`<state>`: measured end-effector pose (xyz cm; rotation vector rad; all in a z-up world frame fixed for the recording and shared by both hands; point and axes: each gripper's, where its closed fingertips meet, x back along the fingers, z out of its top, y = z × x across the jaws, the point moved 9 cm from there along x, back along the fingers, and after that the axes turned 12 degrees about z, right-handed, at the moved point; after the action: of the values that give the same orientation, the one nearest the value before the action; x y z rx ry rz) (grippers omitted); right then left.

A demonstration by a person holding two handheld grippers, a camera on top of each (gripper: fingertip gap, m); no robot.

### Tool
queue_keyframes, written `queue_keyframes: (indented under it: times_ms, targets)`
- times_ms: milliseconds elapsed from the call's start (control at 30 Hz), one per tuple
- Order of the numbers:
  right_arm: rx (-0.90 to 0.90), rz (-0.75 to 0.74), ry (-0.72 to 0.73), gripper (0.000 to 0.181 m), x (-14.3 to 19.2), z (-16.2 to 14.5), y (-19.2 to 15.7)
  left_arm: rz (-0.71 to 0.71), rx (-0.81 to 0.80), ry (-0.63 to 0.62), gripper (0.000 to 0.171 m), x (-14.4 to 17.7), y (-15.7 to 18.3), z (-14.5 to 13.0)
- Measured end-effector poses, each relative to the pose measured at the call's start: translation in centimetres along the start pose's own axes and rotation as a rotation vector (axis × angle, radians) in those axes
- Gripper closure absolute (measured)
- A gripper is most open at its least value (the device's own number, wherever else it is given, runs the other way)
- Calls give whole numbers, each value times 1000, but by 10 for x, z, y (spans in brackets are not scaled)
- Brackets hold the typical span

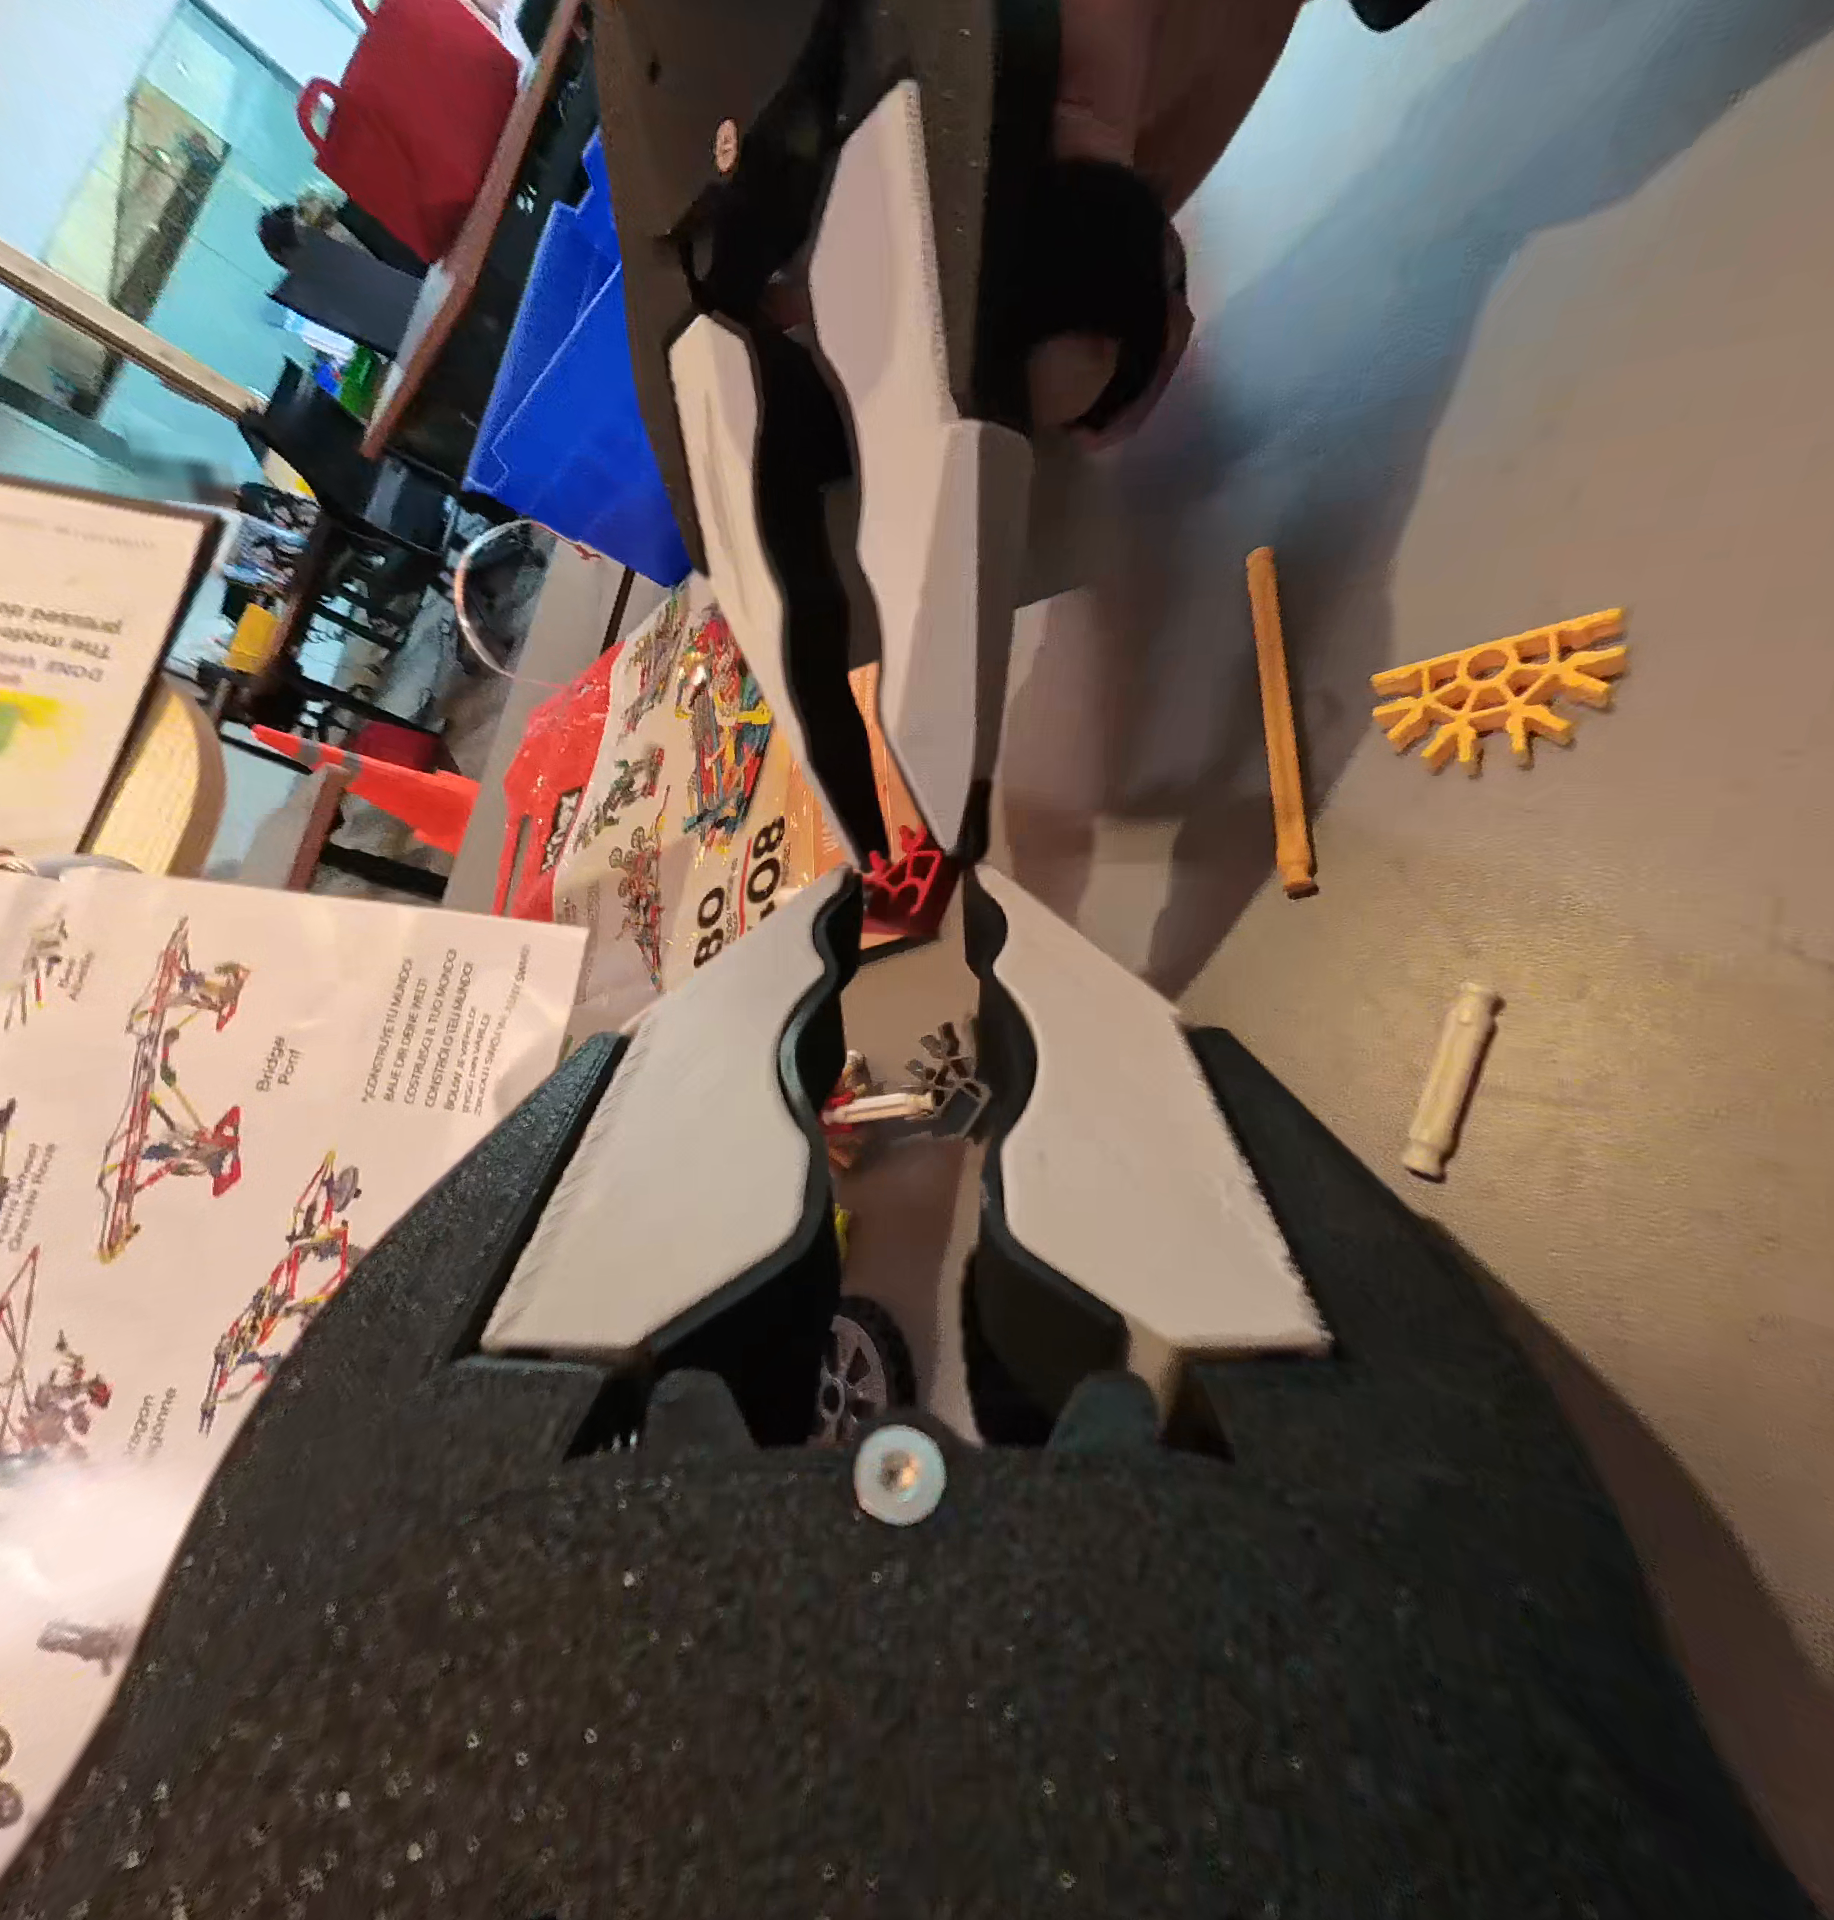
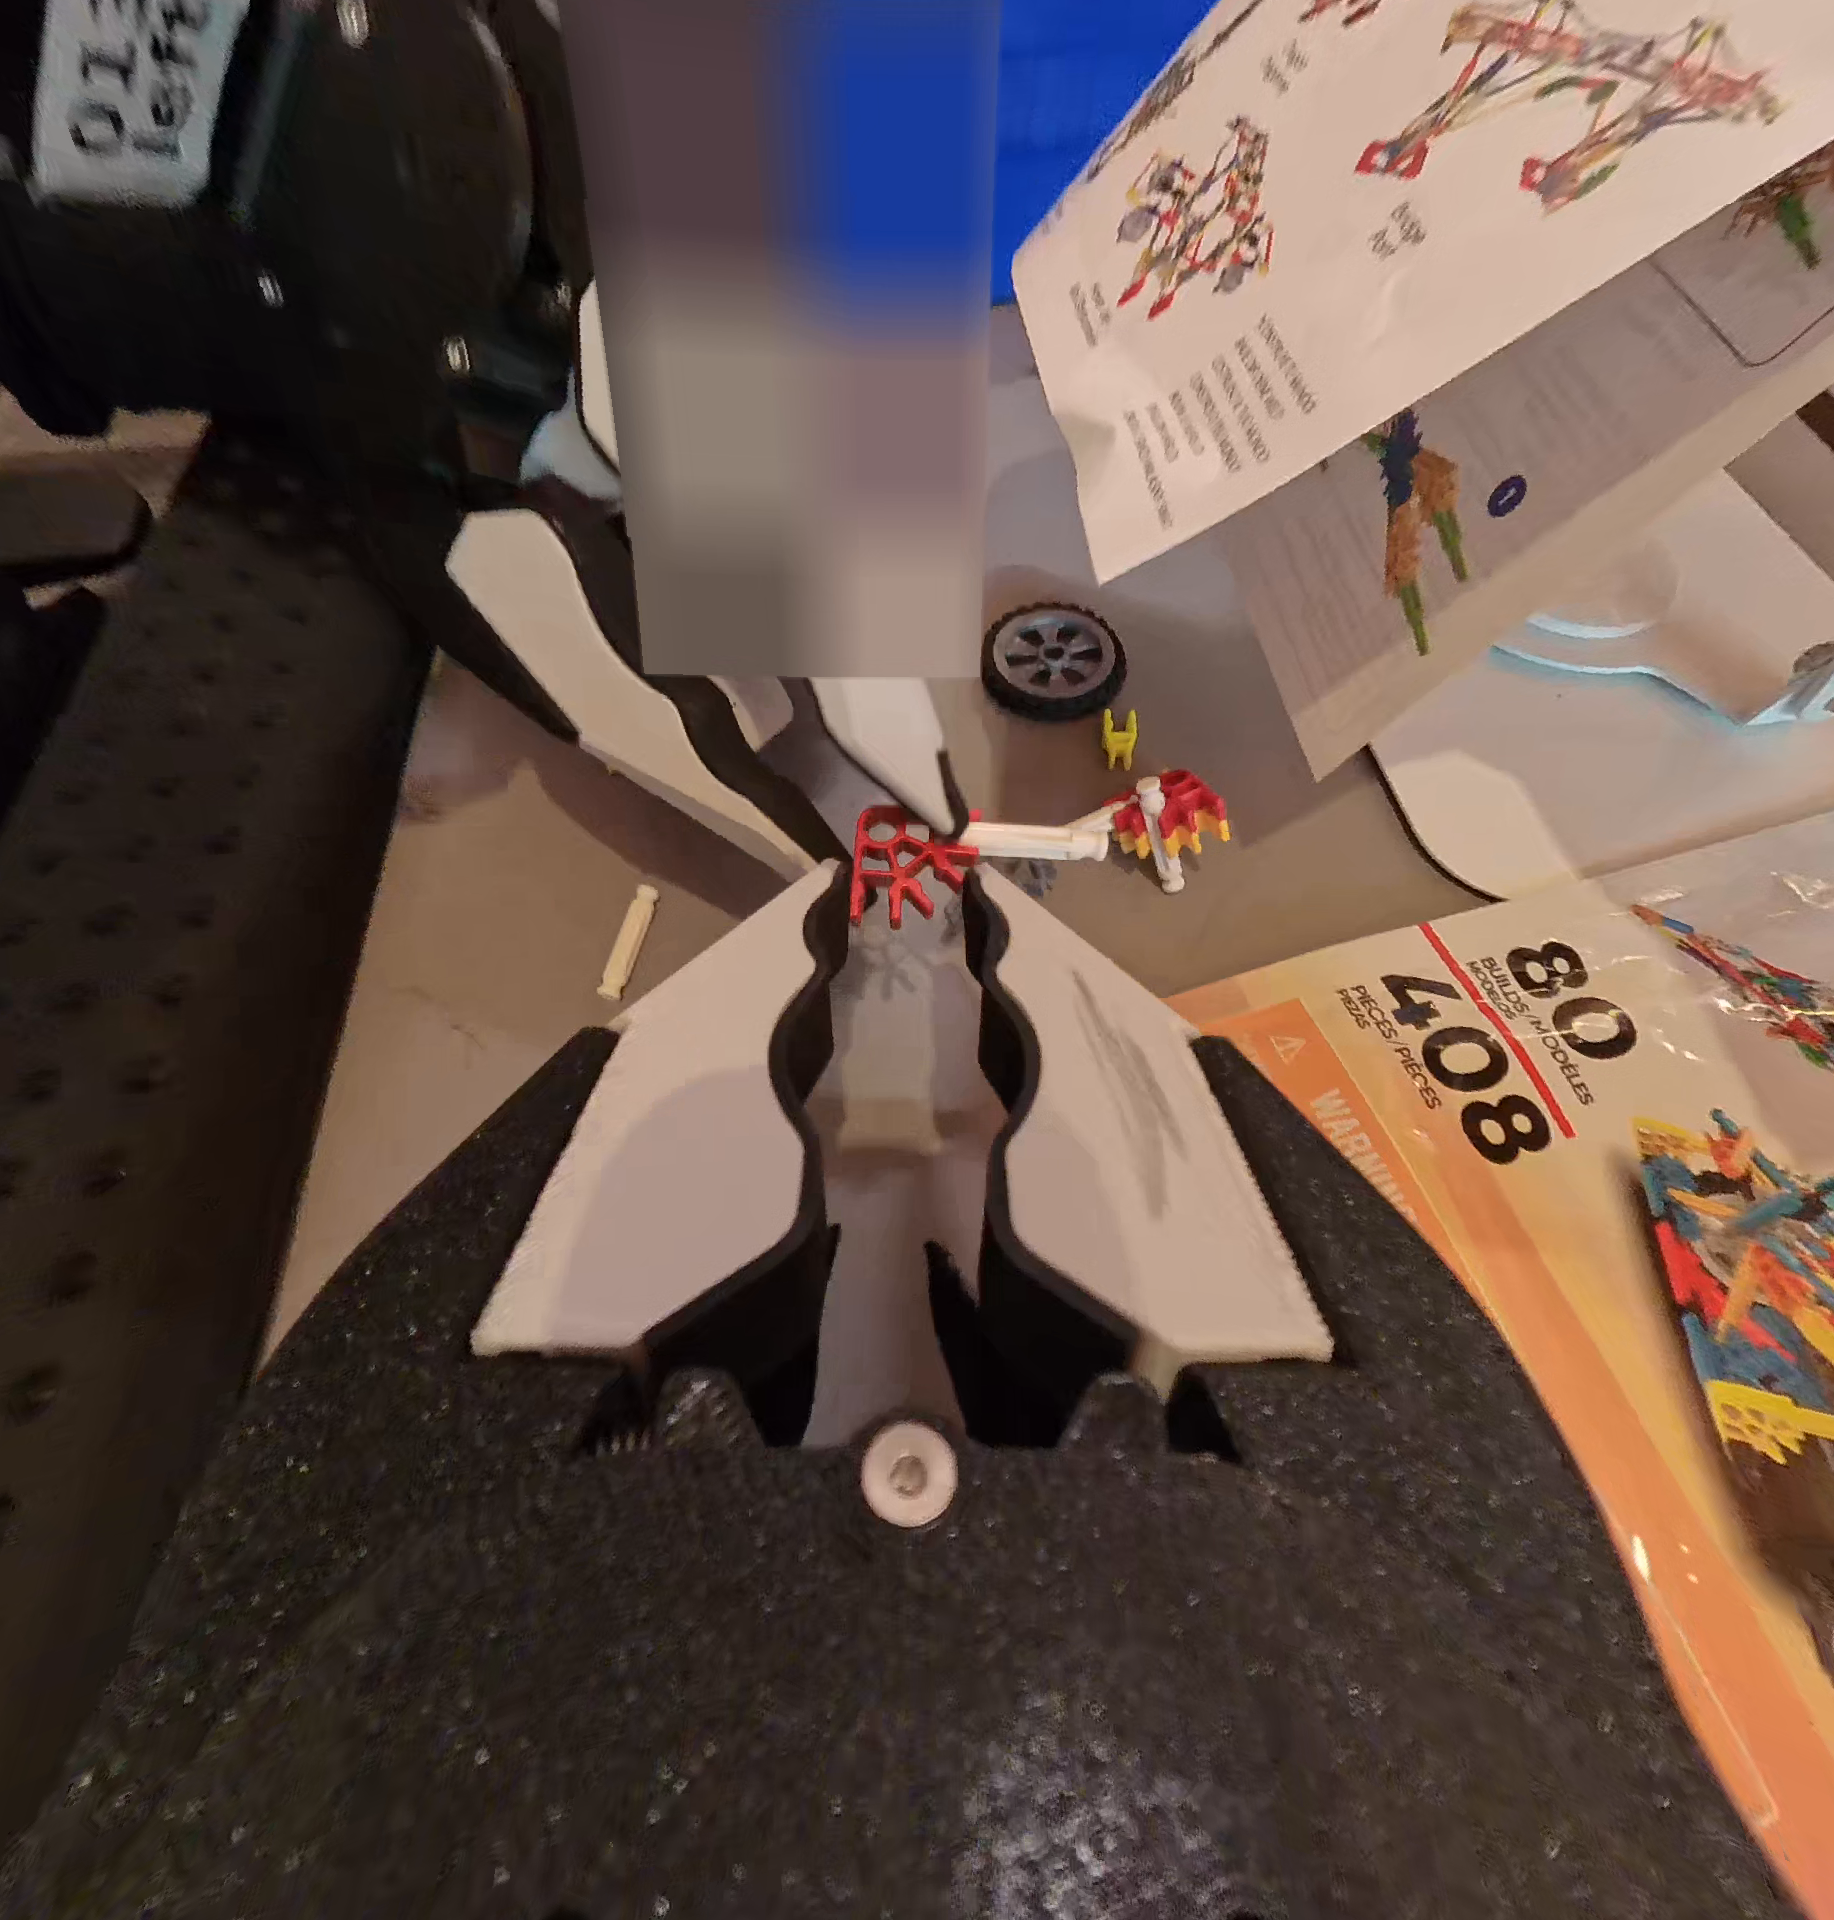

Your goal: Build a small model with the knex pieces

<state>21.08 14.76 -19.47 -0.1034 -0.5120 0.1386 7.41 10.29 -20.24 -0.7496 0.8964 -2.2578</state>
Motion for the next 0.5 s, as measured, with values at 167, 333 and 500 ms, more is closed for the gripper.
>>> queue_keyframes:
  times_ms: [167, 333, 500]
  targets:
    - [-39, 13, 48, 161, 3, 2, 2, 41, -47, 11, 158, -1, 1, 2]
    - [-48, 13, 124, 162, 12, 6, 3, 65, -42, 27, 166, 1, -2, 2]
    - [-15, -47, 139, 143, 20, 5, 6, 51, 62, 57, 167, 4, -9, 4]
